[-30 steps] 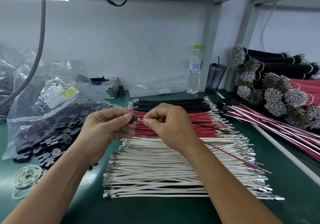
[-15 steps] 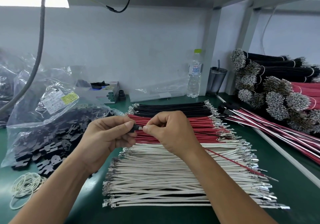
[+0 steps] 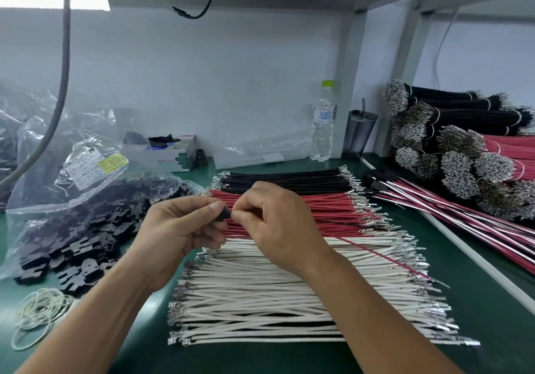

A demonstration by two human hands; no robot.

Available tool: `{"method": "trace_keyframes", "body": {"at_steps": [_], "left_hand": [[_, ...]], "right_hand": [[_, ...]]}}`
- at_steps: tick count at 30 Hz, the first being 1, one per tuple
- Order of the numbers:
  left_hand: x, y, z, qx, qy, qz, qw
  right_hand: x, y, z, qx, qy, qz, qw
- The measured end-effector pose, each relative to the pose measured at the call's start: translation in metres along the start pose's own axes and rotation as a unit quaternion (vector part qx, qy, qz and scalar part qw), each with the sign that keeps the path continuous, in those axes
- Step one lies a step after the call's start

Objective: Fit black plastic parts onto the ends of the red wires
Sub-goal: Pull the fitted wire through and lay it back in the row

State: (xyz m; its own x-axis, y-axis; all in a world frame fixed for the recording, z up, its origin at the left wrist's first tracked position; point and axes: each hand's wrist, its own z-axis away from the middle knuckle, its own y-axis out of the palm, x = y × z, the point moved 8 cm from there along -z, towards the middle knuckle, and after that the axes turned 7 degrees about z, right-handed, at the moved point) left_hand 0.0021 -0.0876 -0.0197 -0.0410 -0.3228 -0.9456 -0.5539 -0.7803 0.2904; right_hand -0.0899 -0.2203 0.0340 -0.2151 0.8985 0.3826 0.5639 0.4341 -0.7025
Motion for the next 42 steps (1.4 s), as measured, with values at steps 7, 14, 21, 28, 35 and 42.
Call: {"method": "trace_keyframes", "body": {"at_steps": [7, 14, 21, 28, 35, 42], "left_hand": [[-0.005, 0.004, 0.002, -0.001, 0.021, -0.036, 0.999], [-0.020, 0.002, 0.003, -0.003, 0.091, -0.162, 0.983], [-0.012, -0.002, 0.000, 0.021, 0.063, -0.139, 0.988], [-0.007, -0.003, -0.003, -0.016, 0.078, -0.187, 0.979], [-0.011, -0.012, -0.003, -0.059, 0.101, -0.194, 0.974], [-0.009, -0.016, -0.005, -0.060, 0.093, -0.203, 0.973]], "right_hand": [[-0.022, -0.010, 0.001, -0.025, 0.041, -0.009, 0.999], [-0.030, -0.002, 0.001, 0.029, 0.063, -0.037, 0.997], [-0.010, 0.005, 0.003, 0.024, 0.013, -0.031, 0.999], [-0.002, -0.020, 0.002, -0.052, -0.027, 0.160, 0.985], [0.009, 0.033, 0.011, 0.131, -0.035, 0.184, 0.974], [0.000, 0.037, 0.011, 0.149, 0.001, 0.171, 0.974]]}}
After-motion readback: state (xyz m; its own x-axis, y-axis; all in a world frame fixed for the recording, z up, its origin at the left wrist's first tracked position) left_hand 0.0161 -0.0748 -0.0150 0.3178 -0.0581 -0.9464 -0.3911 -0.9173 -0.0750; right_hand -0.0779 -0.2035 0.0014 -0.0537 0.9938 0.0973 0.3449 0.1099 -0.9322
